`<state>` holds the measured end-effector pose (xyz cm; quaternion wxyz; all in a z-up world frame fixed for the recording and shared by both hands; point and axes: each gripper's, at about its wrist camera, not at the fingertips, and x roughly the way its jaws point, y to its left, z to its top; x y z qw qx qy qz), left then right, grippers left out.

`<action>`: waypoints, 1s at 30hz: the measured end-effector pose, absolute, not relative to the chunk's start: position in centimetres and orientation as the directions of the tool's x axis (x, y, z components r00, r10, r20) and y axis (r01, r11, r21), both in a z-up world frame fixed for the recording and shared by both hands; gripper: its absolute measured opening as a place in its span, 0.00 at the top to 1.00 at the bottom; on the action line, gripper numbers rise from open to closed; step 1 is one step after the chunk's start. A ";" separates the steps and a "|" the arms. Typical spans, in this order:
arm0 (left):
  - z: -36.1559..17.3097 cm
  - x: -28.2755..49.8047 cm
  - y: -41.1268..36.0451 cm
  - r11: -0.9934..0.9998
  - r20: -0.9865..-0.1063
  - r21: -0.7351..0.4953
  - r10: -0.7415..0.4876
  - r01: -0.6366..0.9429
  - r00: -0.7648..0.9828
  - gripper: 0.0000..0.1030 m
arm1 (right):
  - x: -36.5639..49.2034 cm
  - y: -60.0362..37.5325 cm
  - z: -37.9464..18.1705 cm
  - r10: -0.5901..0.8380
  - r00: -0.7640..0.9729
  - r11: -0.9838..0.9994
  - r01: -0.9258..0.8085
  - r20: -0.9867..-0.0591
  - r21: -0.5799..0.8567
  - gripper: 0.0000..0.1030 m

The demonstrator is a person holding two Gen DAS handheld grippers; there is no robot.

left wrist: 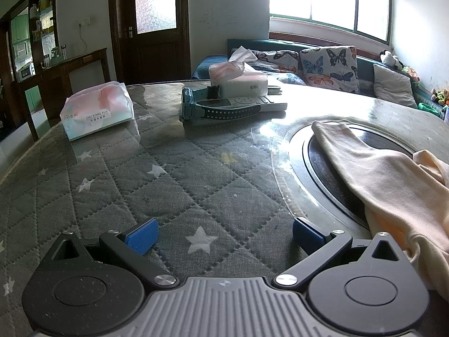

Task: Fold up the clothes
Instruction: 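Approach the crumpled cream shirt with both grippers open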

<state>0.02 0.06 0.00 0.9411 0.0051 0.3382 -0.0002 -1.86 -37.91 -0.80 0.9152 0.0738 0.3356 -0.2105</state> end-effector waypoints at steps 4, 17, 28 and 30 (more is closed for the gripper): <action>0.0 0.1 0.3 1.000 -0.640 0.006 0.005 -0.001 0.768 0.00 | -2.4 -37.7 -0.6 -0.320 0.693 0.912 0.411 -0.646 -0.011 0.00; 0.5 -2.5 -1.3 1.000 -0.687 -0.006 -0.016 0.016 0.727 0.00 | -4.7 -36.5 0.4 -0.256 0.711 0.949 0.314 -0.654 -0.031 0.00; 1.9 -6.6 -4.2 0.996 -0.687 -0.012 -0.072 0.088 0.723 0.00 | -8.1 -34.6 2.4 -0.162 0.752 0.980 0.198 -0.639 -0.016 0.00; 2.3 -7.3 -4.7 0.995 -0.684 -0.017 -0.084 0.099 0.725 0.00 | -8.9 -34.2 2.7 -0.138 0.762 0.986 0.167 -0.632 -0.014 0.00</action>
